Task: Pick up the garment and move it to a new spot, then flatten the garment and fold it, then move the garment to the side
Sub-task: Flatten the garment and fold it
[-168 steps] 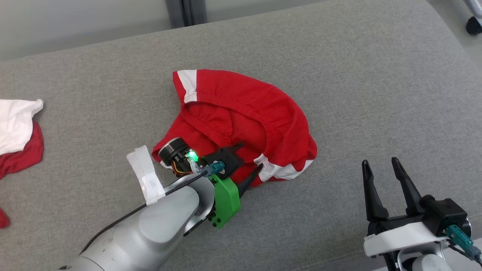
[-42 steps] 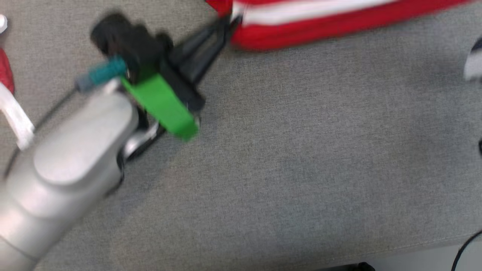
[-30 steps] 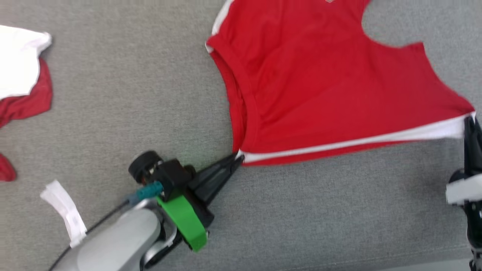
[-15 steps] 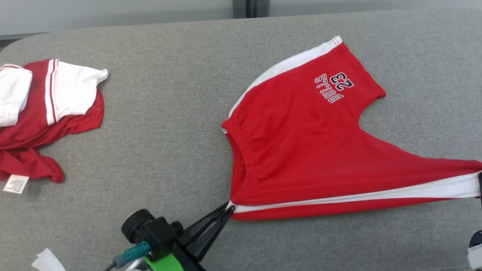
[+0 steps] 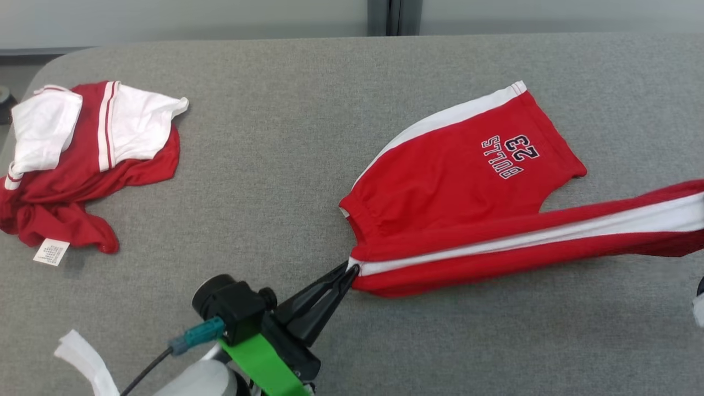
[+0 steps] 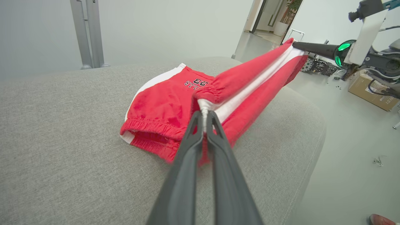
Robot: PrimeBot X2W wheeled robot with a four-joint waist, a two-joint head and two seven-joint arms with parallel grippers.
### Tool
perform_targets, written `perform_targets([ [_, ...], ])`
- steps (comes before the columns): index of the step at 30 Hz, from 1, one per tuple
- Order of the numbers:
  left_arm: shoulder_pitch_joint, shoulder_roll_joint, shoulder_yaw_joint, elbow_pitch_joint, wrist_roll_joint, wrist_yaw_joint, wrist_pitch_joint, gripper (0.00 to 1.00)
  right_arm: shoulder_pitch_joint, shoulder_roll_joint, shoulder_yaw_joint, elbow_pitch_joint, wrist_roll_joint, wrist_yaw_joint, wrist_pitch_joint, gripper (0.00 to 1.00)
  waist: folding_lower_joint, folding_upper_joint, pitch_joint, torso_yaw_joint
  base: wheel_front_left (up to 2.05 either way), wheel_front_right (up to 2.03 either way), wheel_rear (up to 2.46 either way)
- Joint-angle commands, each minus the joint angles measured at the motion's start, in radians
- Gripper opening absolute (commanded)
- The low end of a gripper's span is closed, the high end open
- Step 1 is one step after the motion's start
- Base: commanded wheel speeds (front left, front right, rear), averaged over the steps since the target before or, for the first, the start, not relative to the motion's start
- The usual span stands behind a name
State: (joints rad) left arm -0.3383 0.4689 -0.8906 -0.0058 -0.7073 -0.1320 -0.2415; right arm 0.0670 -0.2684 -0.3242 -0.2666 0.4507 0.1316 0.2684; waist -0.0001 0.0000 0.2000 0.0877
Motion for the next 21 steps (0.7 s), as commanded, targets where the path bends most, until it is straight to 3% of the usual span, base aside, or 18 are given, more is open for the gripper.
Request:
perform_targets([
  [1,-0.038,-0.008,-0.006,0.004,-0.019,0.005,0.002,0.0,-0.044,-0.011,-0.001,0.016,-0.007,-0.002,0.025,0.0,0.0001,0.0,0.044,0.02,0.0,0.0,0.0],
  [13,-0.25,-0.065,-0.026,0.093,-0.287,0.004,-0.007,0.0,-0.461,-0.122,0.098,0.245,-0.055,-0.002,0.202,0.0,0.0001,0.0,0.194,0.076,0.0,0.0,0.0],
  [21,-0.385,-0.074,-0.085,0.171,-0.404,0.004,-0.013,0.0,-0.676,-0.162,0.206,0.407,-0.099,-0.002,0.207,0.0,0.0001,0.0,0.271,0.106,0.0,0.0,0.0],
])
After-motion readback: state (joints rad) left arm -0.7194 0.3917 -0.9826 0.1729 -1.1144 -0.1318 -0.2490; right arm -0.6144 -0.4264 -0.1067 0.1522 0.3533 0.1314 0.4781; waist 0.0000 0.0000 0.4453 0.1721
